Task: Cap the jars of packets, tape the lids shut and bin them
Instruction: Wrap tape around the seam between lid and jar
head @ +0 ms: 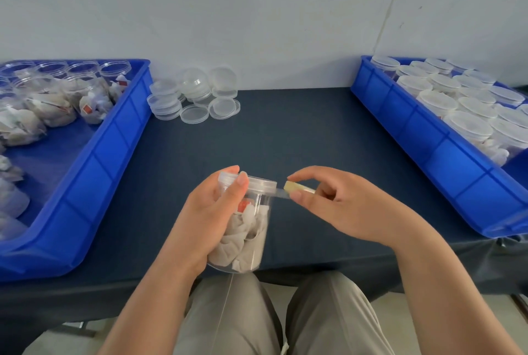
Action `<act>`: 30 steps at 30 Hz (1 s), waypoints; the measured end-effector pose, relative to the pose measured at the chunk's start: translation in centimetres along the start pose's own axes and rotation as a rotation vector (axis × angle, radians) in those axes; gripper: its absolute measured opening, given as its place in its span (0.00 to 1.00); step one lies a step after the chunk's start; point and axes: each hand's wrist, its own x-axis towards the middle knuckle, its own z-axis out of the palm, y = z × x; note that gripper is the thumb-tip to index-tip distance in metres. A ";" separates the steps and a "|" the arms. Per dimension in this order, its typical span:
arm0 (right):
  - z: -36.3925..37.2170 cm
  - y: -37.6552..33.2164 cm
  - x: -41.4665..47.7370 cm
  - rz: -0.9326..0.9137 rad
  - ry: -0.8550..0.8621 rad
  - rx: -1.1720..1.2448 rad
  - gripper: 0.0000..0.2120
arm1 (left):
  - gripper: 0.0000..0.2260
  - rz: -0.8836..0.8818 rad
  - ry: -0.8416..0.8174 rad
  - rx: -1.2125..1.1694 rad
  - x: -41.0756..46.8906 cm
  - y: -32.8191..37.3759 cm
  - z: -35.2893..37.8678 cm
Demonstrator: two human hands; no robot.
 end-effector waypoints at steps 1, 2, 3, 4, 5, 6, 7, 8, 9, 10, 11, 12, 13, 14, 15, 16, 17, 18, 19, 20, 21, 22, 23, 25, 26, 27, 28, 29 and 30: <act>0.0 -0.1 0.2 0.007 -0.023 0.025 0.17 | 0.35 -0.017 -0.045 -0.061 0.0 -0.1 0.0; 0.0 -0.2 0.4 0.015 -0.048 0.055 0.18 | 0.34 -0.030 -0.093 -0.139 -0.2 -0.2 0.0; 0.1 -0.3 0.6 0.023 -0.066 0.083 0.17 | 0.34 -0.044 -0.131 -0.222 -0.3 -0.2 0.1; 0.2 -0.4 0.7 0.026 -0.076 0.104 0.17 | 0.35 -0.062 -0.159 -0.304 -0.5 -0.2 0.1; 0.3 -0.4 0.8 0.023 -0.082 0.117 0.17 | 0.36 -0.081 -0.179 -0.373 -0.6 -0.2 0.1; 0.3 -0.4 1.0 0.015 -0.085 0.121 0.17 | 0.37 -0.099 -0.197 -0.421 -0.6 -0.3 0.1; 0.3 -0.5 1.1 0.006 -0.086 0.119 0.18 | 0.37 -0.117 -0.219 -0.451 -0.6 -0.4 0.1; 0.4 -0.5 1.1 -0.002 -0.091 0.116 0.19 | 0.37 -0.134 -0.243 -0.473 -0.6 -0.5 0.0; 0.5 -0.6 1.2 -0.014 -0.099 0.110 0.21 | 0.37 -0.146 -0.273 -0.492 -0.5 -0.7 -0.2; 0.6 -0.6 1.3 -0.030 -0.112 0.099 0.23 | 0.36 -0.147 -0.311 -0.508 -0.4 -1.0 -0.3; 0.7 -0.5 1.3 -0.048 -0.127 0.087 0.24 | 0.35 -0.135 -0.363 -0.520 -0.3 -1.2 -0.4; 0.8 -0.4 1.3 -0.064 -0.140 0.082 0.24 | 0.35 -0.111 -0.415 -0.515 -0.2 -1.5 -0.5; 0.9 -0.3 1.3 -0.079 -0.155 0.081 0.23 | 0.35 -0.079 -0.444 -0.492 -0.1 -1.6 -0.5; 0.9 -0.2 1.3 -0.094 -0.171 0.084 0.22 | 0.35 -0.037 -0.459 -0.465 0.1 -1.8 -0.5; 0.9 -0.2 1.1 -0.115 -0.184 0.096 0.23 | 0.36 0.014 -0.488 -0.443 0.1 -1.8 -0.4; 0.9 -0.1 1.0 -0.143 -0.194 0.112 0.23 | 0.37 0.069 -0.529 -0.428 0.1 -1.7 -0.2; 0.9 -0.1 0.9 -0.169 -0.198 0.126 0.23 | 0.37 0.111 -0.547 -0.414 0.1 -1.5 -0.1; 1.0 -0.1 0.8 -0.184 -0.193 0.134 0.23 | 0.35 0.127 -0.504 -0.396 0.1 -1.1 0.1; 1.1 -0.1 0.8 -0.181 -0.179 0.134 0.22 | 0.33 0.123 -0.416 -0.376 0.0 -0.8 0.2; 1.2 -0.2 0.9 -0.170 -0.157 0.132 0.22 | 0.32 0.112 -0.307 -0.349 0.0 -0.6 0.3; 1.3 -0.3 1.0 -0.160 -0.133 0.131 0.21 | 0.29 0.105 -0.192 -0.299 0.0 -0.5 0.3; 1.3 -0.3 1.0 -0.150 -0.111 0.132 0.20 | 0.25 0.110 -0.099 -0.223 0.0 -0.6 0.3; 1.3 -0.4 1.0 -0.139 -0.088 0.133 0.19 | 0.22 0.116 -0.047 -0.154 0.1 -0.5 0.5; 1.5 -0.5 1.0 -0.115 -0.044 0.124 0.20 | 0.18 0.114 -0.014 -0.084 -0.2 -0.3 0.8; 1.7 -0.6 1.0 -0.099 -0.026 0.118 0.21 | 0.19 0.099 -0.015 -0.051 -0.3 -0.2 1.0; 2.0 -0.7 1.0 -0.081 -0.011 0.116 0.22 | 0.22 0.098 -0.010 0.005 -0.4 -0.2 1.2; 2.4 -0.8 1.1 -0.067 0.003 0.117 0.23 | 0.26 0.118 0.004 0.082 -0.5 -0.1 1.4; 2.8 -0.9 1.1 -0.059 0.018 0.119 0.24 | 0.29 0.143 0.025 0.154 -0.5 -0.1 1.6; 3.2 -1.0 1.1 -0.058 0.031 0.120 0.24 | 0.31 0.157 0.050 0.198 -0.4 0.0 1.7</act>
